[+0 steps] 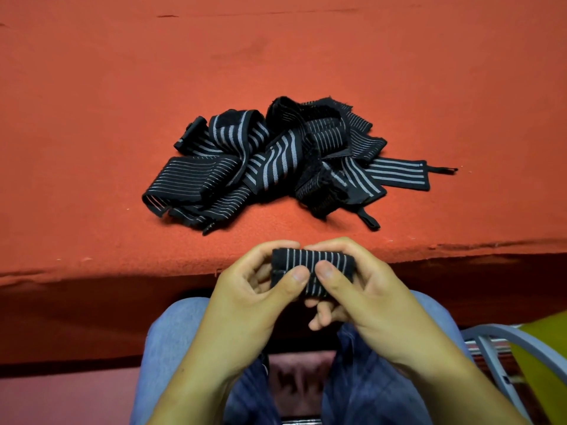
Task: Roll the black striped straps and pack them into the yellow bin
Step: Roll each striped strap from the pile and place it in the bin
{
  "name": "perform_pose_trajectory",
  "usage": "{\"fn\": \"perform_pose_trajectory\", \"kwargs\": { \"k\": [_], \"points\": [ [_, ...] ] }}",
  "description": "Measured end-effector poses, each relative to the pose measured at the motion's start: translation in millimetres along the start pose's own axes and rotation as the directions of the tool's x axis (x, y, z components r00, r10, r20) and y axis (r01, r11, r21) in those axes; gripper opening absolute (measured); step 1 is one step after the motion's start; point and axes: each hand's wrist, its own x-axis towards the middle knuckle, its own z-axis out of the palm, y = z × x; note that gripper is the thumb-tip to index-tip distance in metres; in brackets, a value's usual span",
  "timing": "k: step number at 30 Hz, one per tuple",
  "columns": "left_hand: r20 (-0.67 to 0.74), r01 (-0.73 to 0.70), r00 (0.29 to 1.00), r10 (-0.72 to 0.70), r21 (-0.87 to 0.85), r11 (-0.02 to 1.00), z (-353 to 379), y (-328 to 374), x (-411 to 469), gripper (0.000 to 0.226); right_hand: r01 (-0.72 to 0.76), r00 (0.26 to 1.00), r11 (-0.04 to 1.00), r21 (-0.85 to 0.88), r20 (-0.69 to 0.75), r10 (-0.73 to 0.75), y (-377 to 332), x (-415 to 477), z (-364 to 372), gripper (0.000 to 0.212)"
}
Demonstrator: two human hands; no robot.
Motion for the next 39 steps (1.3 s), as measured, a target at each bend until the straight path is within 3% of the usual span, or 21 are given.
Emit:
{"fn": "perform_pose_trajectory", "kwargs": {
  "k": [3, 6, 11, 15, 19, 27, 34, 37, 39],
  "points": [
    [-0.014, -0.008, 1.000, 0.008, 0.036, 0.999, 2.8, 2.2, 2.8, 0.018, -0.090, 0.996, 0.994, 0.059, -0.002, 0.090, -0.9, 0.7, 1.5, 0.032],
    [0.000, 0.039, 0.999, -0.039, 0.023, 0.999, 5.0, 5.4, 5.5, 0.028, -0.170, 0.985, 0.982, 0.083, -0.009, 0.172, -3.6, 2.2, 0.5, 0.045],
    [0.031, 0.048, 0.998, -0.048, 0.002, 0.999, 9.6, 10.2, 12.8, 0.031, -0.078, 0.992, 0.997, -0.030, -0.102, 0.075, -11.5, 2.0, -6.2, 0.041],
    [0.036, -0.042, 0.998, 0.041, 0.018, 0.999, 17.6, 18.8, 17.7, 0.022, -0.077, 0.990, 0.976, -0.206, -0.128, 0.051, -28.7, -3.3, -13.7, 0.029],
    [0.105, -0.099, 0.990, 0.096, 0.021, 0.995, 34.6, 31.3, 24.1, 0.038, -0.075, 0.991, 0.817, -0.572, -0.133, -0.003, -60.9, -13.3, -31.1, 0.033],
    [0.133, -0.174, 0.974, 0.184, -0.085, 0.981, 94.2, 60.3, 29.8, 0.037, -0.014, 0.998, 0.605, -0.796, -0.044, -0.034, -120.3, -36.1, -67.2, 0.039],
    [0.263, -0.153, 0.949, 0.176, -0.107, 0.982, 157.8, 67.7, 19.7, 0.040, -0.025, 0.991, 0.751, -0.660, -0.113, -0.067, -136.7, -87.0, -115.9, 0.027],
    [0.316, -0.174, 0.931, 0.181, -0.049, 0.984, 179.4, 66.7, 17.6, 0.033, -0.079, 0.979, 0.785, -0.615, -0.198, -0.057, -142.8, -112.9, -143.4, 0.023],
    [0.375, -0.208, 0.909, 0.184, 0.024, 0.978, 195.2, 62.5, 15.6, 0.026, -0.127, 0.963, 0.779, -0.614, -0.265, -0.051, -150.9, -138.6, -160.9, 0.009]
  ]
}}
